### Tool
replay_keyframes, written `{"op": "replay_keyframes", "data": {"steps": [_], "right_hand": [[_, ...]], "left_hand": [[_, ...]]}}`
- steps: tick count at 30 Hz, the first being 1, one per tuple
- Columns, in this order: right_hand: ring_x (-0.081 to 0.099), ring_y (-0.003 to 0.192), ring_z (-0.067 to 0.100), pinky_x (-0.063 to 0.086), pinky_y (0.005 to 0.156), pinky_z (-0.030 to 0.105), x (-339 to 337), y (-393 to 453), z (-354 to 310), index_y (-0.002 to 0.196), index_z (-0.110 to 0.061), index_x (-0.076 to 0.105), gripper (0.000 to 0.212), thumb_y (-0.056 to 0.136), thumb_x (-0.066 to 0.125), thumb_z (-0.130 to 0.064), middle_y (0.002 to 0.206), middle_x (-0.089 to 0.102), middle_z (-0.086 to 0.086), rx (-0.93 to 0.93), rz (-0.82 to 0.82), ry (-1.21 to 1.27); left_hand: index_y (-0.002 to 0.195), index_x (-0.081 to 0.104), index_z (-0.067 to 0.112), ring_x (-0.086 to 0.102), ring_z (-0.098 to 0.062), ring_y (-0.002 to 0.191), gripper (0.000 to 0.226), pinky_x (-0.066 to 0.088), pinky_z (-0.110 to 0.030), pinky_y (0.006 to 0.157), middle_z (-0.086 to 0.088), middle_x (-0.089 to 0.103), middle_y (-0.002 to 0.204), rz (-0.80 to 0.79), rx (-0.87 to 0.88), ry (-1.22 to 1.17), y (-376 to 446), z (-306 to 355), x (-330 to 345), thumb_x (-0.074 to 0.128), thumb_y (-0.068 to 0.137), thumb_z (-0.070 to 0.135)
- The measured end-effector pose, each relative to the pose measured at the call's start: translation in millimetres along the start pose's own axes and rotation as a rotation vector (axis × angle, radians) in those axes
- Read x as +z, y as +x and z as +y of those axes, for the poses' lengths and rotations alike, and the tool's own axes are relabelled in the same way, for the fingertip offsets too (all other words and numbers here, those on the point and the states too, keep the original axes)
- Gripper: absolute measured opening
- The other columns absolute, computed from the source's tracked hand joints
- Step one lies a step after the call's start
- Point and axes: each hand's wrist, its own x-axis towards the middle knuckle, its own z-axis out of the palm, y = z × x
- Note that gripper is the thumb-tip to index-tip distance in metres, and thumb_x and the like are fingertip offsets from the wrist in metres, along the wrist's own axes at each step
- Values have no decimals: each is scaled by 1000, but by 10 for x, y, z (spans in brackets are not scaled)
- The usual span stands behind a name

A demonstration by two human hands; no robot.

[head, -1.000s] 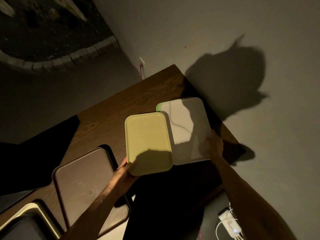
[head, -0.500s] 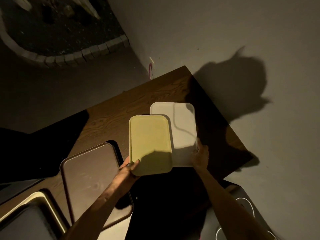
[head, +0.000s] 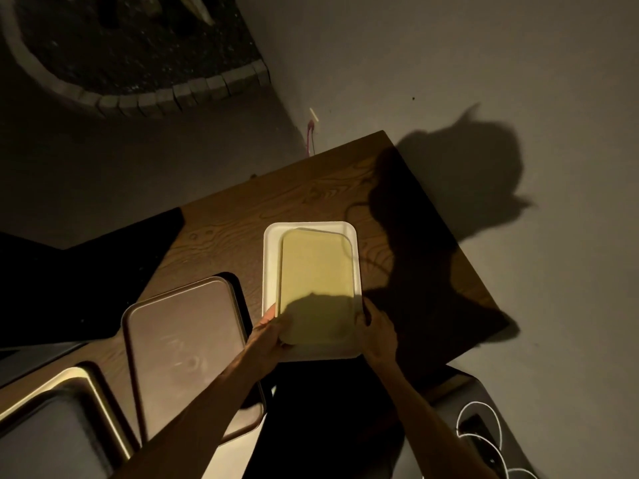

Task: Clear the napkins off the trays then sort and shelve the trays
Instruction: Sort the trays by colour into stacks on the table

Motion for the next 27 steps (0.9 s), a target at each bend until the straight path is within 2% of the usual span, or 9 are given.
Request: {"op": "replay_keyframes", "data": {"steps": [2,6,8,11,13,17,19,24,27], "right_hand": [[56,117,32,43,97,41,-21,27,-56,133,-22,56,40,97,44,-34,126,58,13,27,30,57],[57,111,32,43,97,40,-29,112,-218,125,-11,58,37,99,44,-33,121,56,15,4,30,156],[57,111,31,45,99,41,15,161,-282,129,-8,54,43,97,46,-36,122,55,15,22,15,193],[58,105,30,47,96,43,92,217,-316,127,-8,55,49,93,50,-43,120,58,16,86,25,253],[59,106,30,48,95,42,127,249,-327,126,-9,56,51,90,55,-46,121,59,15,138,14,317],[64,103,30,54,91,46,168,307,-214,120,-12,64,73,72,57,-68,115,66,14,191,68,423],[65,104,33,53,91,44,105,261,-195,117,-8,67,64,78,59,-59,113,69,18,170,119,398],[64,105,28,47,88,32,-120,24,-344,120,1,64,40,89,69,-24,115,68,19,174,174,518],[61,99,29,47,83,34,-106,-118,-404,104,-4,60,22,87,72,-12,108,64,20,156,102,688]], "left_hand": [[116,69,24,66,-35,105,33,57,-51,78,-15,70,118,94,37,232,48,-1,-21,56,91,7],[127,62,18,63,-34,108,41,51,-38,90,-16,66,122,312,295,1185,11,125,-10,61,88,29],[131,54,13,55,-39,115,52,48,-41,92,-18,53,127,351,386,1283,-12,196,38,55,86,39],[144,36,11,40,-42,127,67,41,-47,102,-25,34,136,438,353,1265,64,233,90,60,85,31],[151,23,11,30,-42,138,82,33,-48,112,-27,23,151,407,199,1118,157,293,129,66,84,32],[129,54,15,55,-32,119,84,51,-47,97,-13,55,133,424,9,634,414,397,39,78,54,43],[116,62,12,61,-28,108,78,55,-44,90,-10,62,124,436,32,545,364,416,85,75,46,44],[140,41,5,50,-30,125,91,45,-35,103,-10,51,136,448,127,528,-10,521,331,85,66,36],[140,42,3,52,-31,125,84,45,-30,101,-13,55,134,479,181,501,-270,598,208,84,72,28]]}}
